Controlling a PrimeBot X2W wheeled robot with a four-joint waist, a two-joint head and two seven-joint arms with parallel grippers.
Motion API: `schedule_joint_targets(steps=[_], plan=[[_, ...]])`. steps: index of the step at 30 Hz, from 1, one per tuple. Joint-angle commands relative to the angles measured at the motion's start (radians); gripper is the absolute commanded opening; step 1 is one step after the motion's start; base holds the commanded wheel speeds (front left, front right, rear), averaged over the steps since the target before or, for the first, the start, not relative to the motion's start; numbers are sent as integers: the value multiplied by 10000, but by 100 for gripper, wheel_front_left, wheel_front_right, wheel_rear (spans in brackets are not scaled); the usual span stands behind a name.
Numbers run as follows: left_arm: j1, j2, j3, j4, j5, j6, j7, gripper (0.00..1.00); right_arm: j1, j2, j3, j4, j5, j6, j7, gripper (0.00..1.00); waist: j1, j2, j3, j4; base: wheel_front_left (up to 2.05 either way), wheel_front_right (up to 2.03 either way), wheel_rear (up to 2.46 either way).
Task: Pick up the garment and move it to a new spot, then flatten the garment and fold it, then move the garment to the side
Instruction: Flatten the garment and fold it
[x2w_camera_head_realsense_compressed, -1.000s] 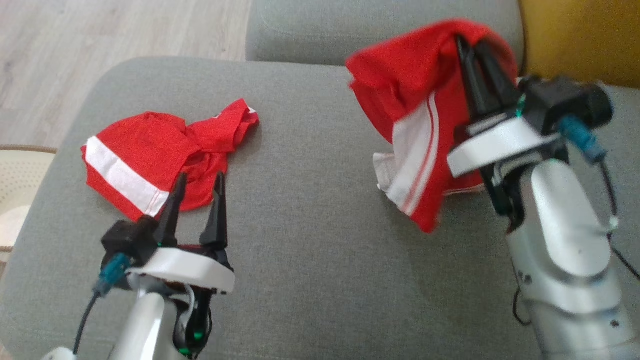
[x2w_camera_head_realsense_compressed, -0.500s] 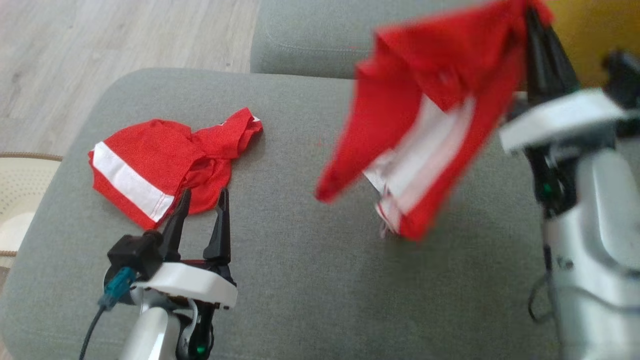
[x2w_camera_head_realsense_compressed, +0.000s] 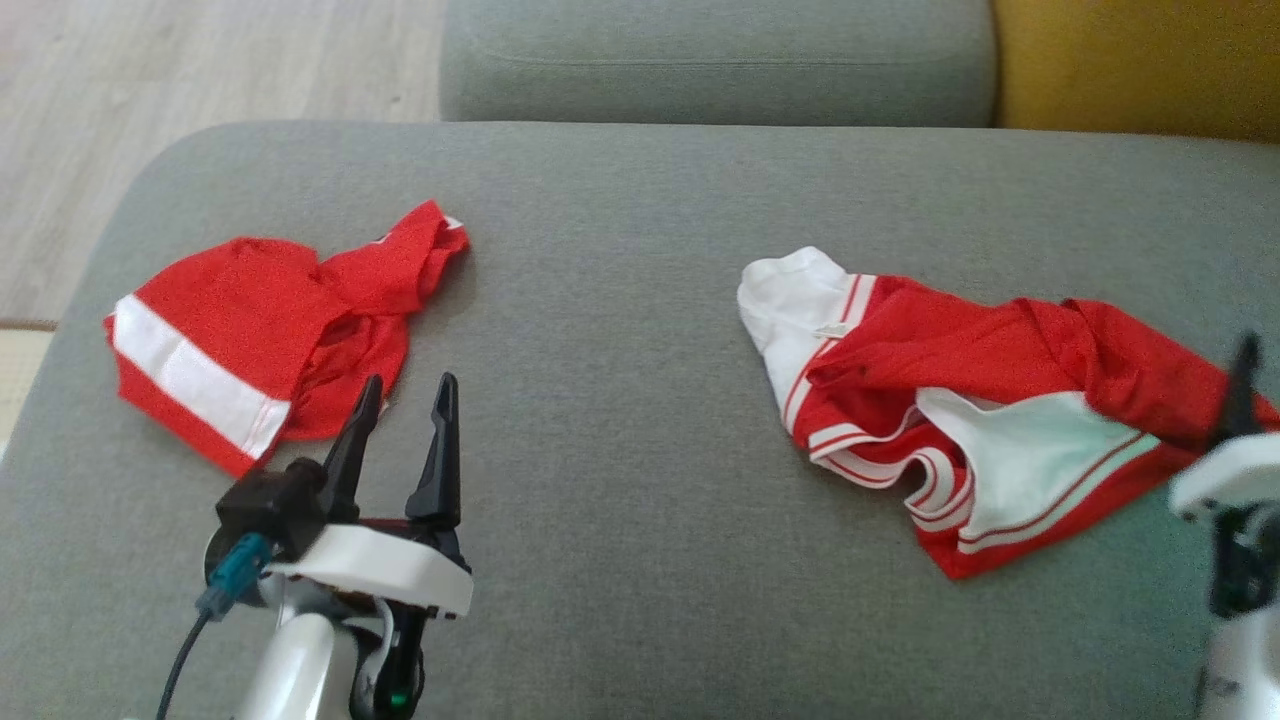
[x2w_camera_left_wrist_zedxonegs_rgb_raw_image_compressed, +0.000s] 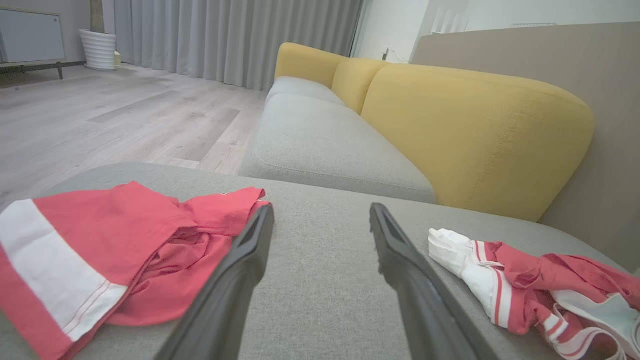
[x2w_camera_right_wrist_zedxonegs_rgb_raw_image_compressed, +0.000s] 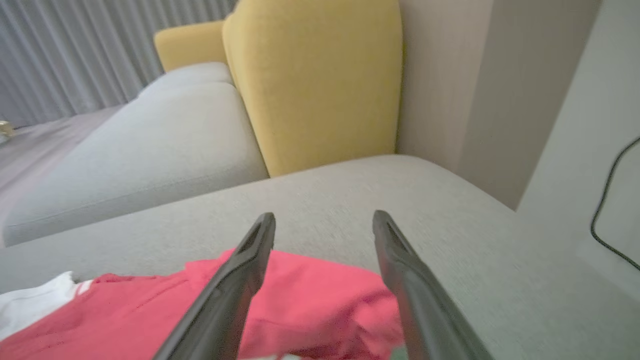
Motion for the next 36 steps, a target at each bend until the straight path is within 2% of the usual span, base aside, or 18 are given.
schedule_joint_targets(steps=[1,5,8,15,21,30,33,36], plan=[[-477,34,365,-335,70,-17,-78,100,-296,-56,930,-614,148,-9,-428,100,0,0,-16,-233,0,0,0],[-583,34,354,-490,-33,-22,-78,100,129,-56,2997,-1616,715,-9,-1137,100,0,0,-98,-525,0,0,0],[-600,34,299,-675,-182,11,-78,100,677,-56,4028,-2489,1018,-9,-1410,100,0,0,-180,-699,0,0,0],[-478,34,101,-938,-276,85,-78,100,2043,-56,4951,-3694,1286,-9,-1806,100,0,0,-260,-882,0,0,0],[-316,34,-70,-1027,-326,135,-78,100,2662,-56,4979,-3829,1431,-9,-1969,100,0,0,-217,-927,0,0,0],[-607,34,-243,-939,-321,80,-78,100,1916,-56,5783,-3762,613,-9,-1356,100,0,0,322,-410,0,0,0],[-729,34,-313,-876,-377,78,-78,100,1404,-63,6234,-3338,118,-9,-913,100,0,0,585,-136,0,0,0],[-838,34,-394,-801,-441,74,-78,100,881,-330,6636,-2586,-114,-9,-420,100,0,0,796,160,0,0,0]])
